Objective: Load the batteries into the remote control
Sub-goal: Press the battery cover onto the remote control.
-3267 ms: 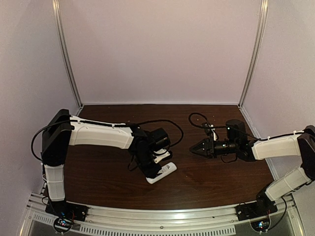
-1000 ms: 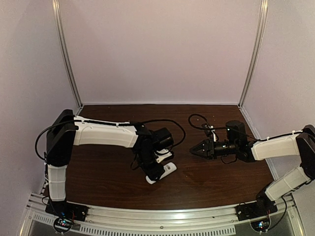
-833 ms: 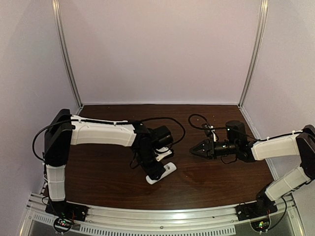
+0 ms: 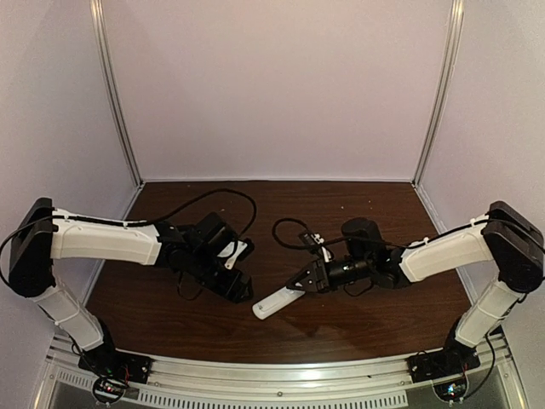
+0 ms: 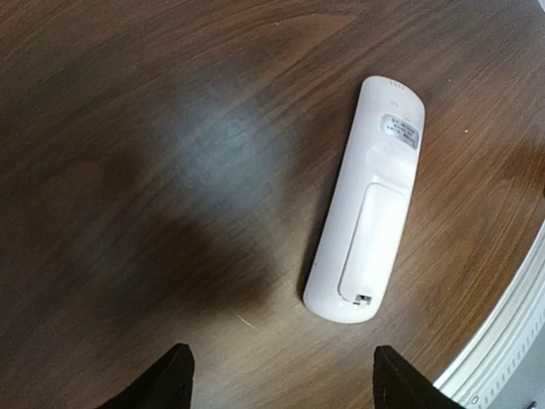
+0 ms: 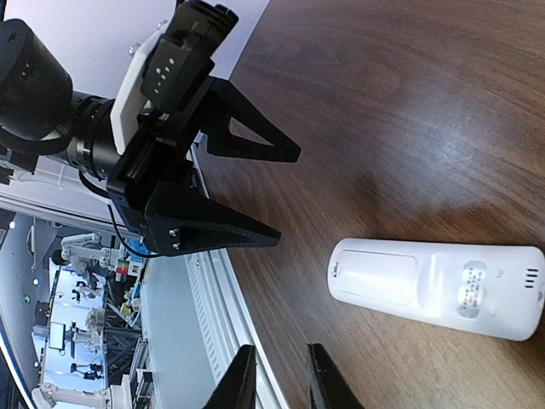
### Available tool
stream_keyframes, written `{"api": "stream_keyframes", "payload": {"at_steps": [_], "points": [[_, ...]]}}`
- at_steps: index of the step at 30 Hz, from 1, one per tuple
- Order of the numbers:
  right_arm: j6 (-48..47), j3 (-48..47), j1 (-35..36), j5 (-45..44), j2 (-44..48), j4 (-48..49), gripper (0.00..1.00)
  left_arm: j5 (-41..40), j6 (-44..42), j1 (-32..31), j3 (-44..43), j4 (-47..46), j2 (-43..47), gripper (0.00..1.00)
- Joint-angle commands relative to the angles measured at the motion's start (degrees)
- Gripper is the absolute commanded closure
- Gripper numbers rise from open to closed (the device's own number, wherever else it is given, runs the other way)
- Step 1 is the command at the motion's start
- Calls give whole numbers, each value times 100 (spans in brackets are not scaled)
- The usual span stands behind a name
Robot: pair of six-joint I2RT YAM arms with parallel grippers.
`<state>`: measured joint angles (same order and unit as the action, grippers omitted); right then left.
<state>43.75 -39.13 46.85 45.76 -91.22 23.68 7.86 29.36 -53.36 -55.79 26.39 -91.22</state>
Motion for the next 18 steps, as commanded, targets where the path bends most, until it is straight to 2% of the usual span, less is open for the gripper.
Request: {"api": "stream_keyframes", "payload": {"at_steps": [1,9,18], "points": [[106,-357,273,-272,-450,181,79,228,741,-12,470,-1112,340,25],[192,-736,536,-362,-1102,310,85,399,1406,-16,1070,-1995,378,27],[197,-931,545,-414,-1670,385,88,467,1765,-87,1052,-2379,-12,32]]}}
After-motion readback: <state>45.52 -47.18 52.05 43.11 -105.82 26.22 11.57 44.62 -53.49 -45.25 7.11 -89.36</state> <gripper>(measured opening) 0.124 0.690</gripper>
